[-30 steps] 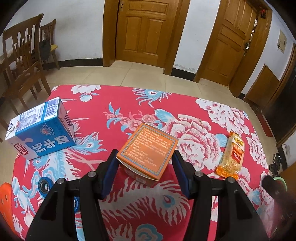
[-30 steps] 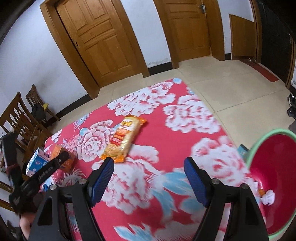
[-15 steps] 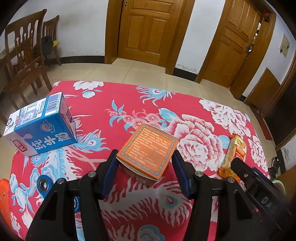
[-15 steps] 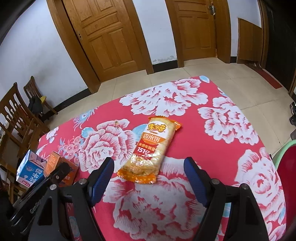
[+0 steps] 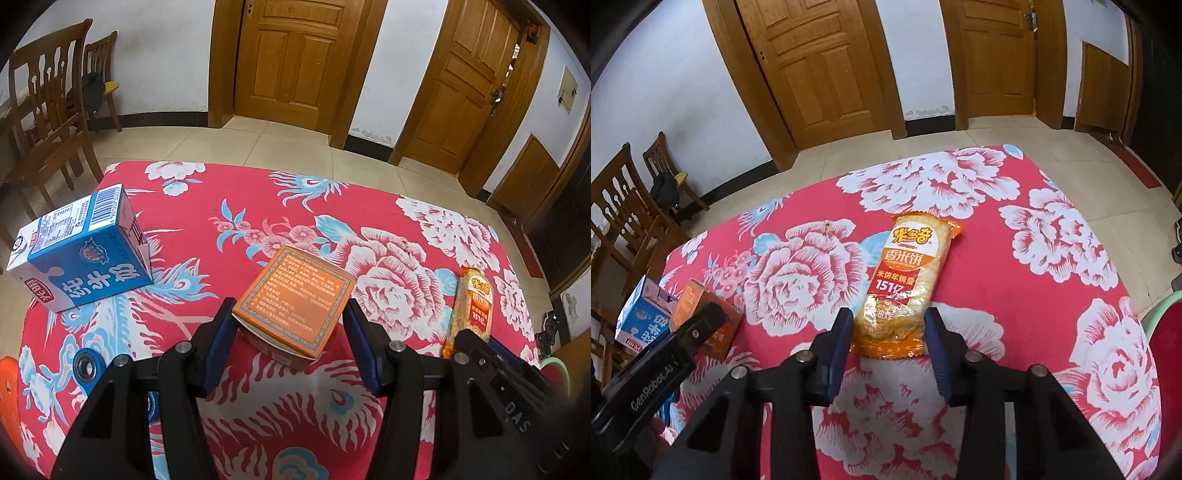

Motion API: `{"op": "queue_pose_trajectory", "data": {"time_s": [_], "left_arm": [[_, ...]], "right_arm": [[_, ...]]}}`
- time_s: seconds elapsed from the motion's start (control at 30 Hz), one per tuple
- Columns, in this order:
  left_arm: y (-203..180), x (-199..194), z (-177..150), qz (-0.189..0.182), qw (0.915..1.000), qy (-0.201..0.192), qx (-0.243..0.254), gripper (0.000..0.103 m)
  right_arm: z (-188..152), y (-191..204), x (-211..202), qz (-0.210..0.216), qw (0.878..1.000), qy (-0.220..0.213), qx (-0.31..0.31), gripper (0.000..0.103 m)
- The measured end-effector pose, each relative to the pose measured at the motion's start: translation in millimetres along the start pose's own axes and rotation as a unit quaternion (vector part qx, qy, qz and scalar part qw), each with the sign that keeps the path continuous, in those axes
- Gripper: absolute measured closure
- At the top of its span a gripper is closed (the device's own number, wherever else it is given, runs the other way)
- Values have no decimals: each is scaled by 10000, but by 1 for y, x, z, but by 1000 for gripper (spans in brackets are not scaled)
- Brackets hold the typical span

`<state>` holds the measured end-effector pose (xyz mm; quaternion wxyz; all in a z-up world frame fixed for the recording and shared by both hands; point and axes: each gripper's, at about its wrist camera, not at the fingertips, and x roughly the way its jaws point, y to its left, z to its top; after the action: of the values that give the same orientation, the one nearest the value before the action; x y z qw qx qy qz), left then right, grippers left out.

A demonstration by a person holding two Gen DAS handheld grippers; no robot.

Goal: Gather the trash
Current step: 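Grasp the rice-cracker snack bag with the right tool while the left tool holds the box, then carry the snack bag and orange box over the red bucket and open both tools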

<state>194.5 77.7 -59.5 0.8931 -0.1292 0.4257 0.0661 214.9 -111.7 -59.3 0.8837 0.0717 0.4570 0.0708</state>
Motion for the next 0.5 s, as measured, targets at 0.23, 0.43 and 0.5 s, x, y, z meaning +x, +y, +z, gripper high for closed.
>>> {"op": "queue_pose_trajectory", "data": {"time_s": [0.23, 0.43, 0.5], "left_arm": [[-6, -3, -1, -44, 10000, -19, 68, 44], [-16, -7, -3, -109, 9997, -30, 210, 44], [-19, -9, -4, -133, 9996, -34, 250, 44]], "right_arm": [[-10, -9, -27, 169, 9997, -100, -111, 62], [-23, -25, -56, 169, 9994, -257, -130, 62], [-28, -31, -65, 133, 9994, -309, -117, 62]]}}
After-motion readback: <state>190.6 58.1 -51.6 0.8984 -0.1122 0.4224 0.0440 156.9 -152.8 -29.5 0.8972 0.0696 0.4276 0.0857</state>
